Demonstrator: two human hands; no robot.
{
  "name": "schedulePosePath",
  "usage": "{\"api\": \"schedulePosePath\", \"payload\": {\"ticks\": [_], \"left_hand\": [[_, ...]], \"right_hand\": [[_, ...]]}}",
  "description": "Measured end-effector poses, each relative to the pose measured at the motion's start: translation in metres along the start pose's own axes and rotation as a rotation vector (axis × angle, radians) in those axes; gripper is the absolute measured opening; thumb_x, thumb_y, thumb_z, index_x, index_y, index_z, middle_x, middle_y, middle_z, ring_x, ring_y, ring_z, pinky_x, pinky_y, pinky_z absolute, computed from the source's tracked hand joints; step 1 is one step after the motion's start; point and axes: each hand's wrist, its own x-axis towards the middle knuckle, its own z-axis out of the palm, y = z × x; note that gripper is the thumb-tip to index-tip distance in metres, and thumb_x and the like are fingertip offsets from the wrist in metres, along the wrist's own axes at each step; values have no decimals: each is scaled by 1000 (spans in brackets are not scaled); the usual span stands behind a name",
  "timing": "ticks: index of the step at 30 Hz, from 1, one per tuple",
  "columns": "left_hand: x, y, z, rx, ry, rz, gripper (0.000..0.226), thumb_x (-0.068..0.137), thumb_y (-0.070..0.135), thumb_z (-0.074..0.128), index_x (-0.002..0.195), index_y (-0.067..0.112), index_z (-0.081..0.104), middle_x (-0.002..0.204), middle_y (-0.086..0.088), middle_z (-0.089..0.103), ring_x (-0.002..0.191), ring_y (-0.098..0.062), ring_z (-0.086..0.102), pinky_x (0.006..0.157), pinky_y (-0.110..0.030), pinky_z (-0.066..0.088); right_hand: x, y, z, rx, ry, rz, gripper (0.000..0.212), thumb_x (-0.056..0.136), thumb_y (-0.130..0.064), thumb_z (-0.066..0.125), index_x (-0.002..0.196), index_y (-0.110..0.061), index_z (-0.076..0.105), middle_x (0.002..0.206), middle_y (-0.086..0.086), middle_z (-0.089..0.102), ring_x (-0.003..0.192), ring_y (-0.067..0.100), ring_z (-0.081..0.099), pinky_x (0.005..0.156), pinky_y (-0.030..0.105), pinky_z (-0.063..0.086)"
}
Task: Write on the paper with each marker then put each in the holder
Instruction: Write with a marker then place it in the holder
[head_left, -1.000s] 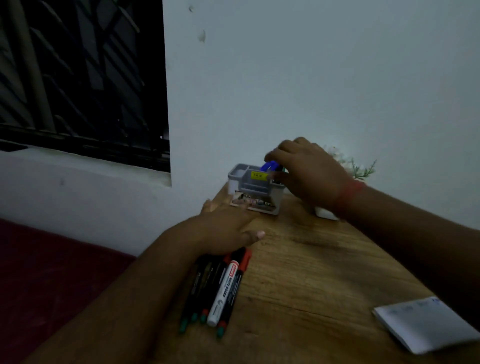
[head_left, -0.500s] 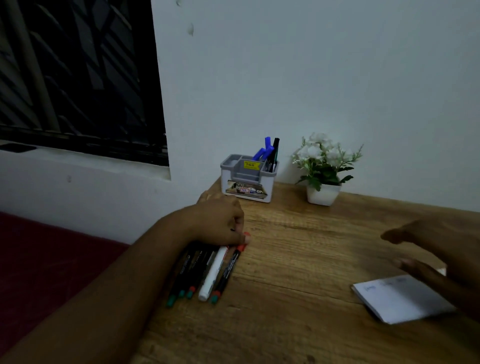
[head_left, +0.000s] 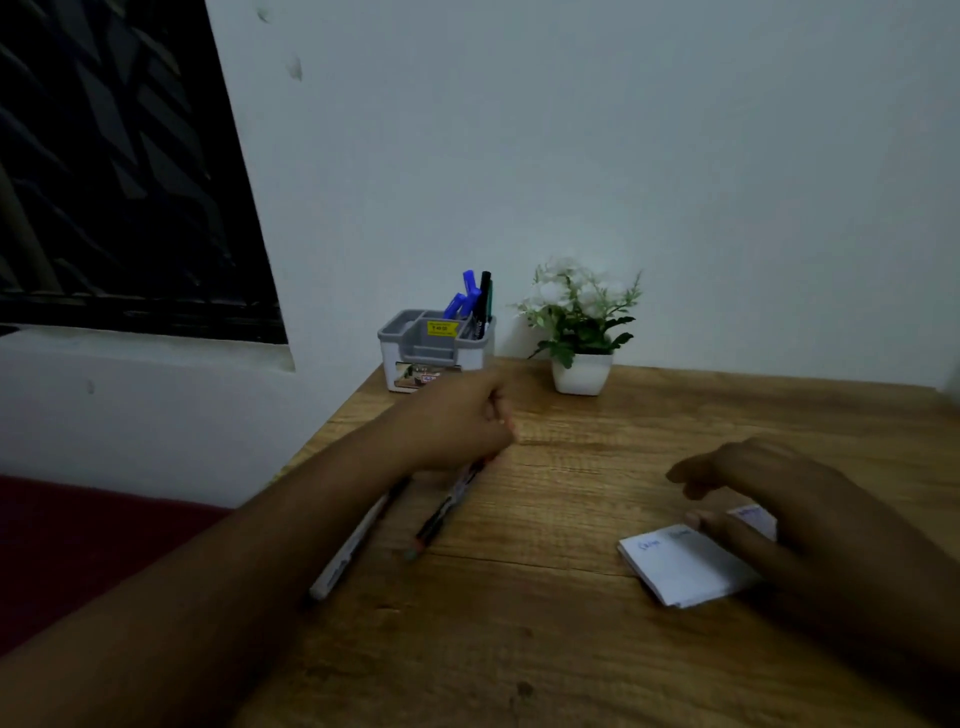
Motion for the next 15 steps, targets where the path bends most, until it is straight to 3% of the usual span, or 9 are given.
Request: {"api": "schedulePosePath", "payload": {"ticks": [3, 6, 9, 12, 15], "left_hand": [[7, 27, 1, -304, 10, 13, 12, 95, 21, 61, 106, 25, 63, 83, -2, 71, 66, -8, 68, 65, -24, 56], [15, 56, 12, -674, -32, -57, 16, 100, 16, 54, 107, 17, 68, 82, -3, 70, 64, -11, 67, 64, -25, 57], [22, 82, 34, -960, -109, -78, 15, 100, 13, 52, 107, 9, 66, 75, 0, 70, 61, -11, 66, 64, -24, 55], [23, 101, 58, -1163, -190, -47, 15, 102, 14, 49, 106, 6, 61, 75, -2, 67, 59, -11, 62, 62, -26, 55], [23, 105, 78, -1091, -161, 57, 18, 103, 21, 48, 100, 8, 61, 78, -6, 60, 61, -16, 57, 61, -26, 54]], "right_hand": [[-1, -10, 1, -3, 24, -50, 33, 88, -71, 33, 119, -79, 30, 119, -50, 45, 114, -26, 42, 72, 2, 38], [-1, -13, 5, 47, 68, -75, 50, 89, -58, 48, 124, -80, 21, 106, -44, 52, 114, -24, 45, 72, 0, 40], [-1, -12, 7, 129, 151, -71, 66, 89, -46, 61, 130, -75, 19, 105, -37, 54, 110, -17, 52, 75, 3, 44], [1, -10, 7, 270, 334, -131, 43, 96, -47, 57, 136, -47, 45, 113, -30, 61, 103, -8, 62, 81, 10, 52], [-1, -5, 7, 381, 441, -159, 23, 98, -38, 58, 119, -29, 64, 109, -20, 68, 99, -1, 67, 79, 19, 55]]}}
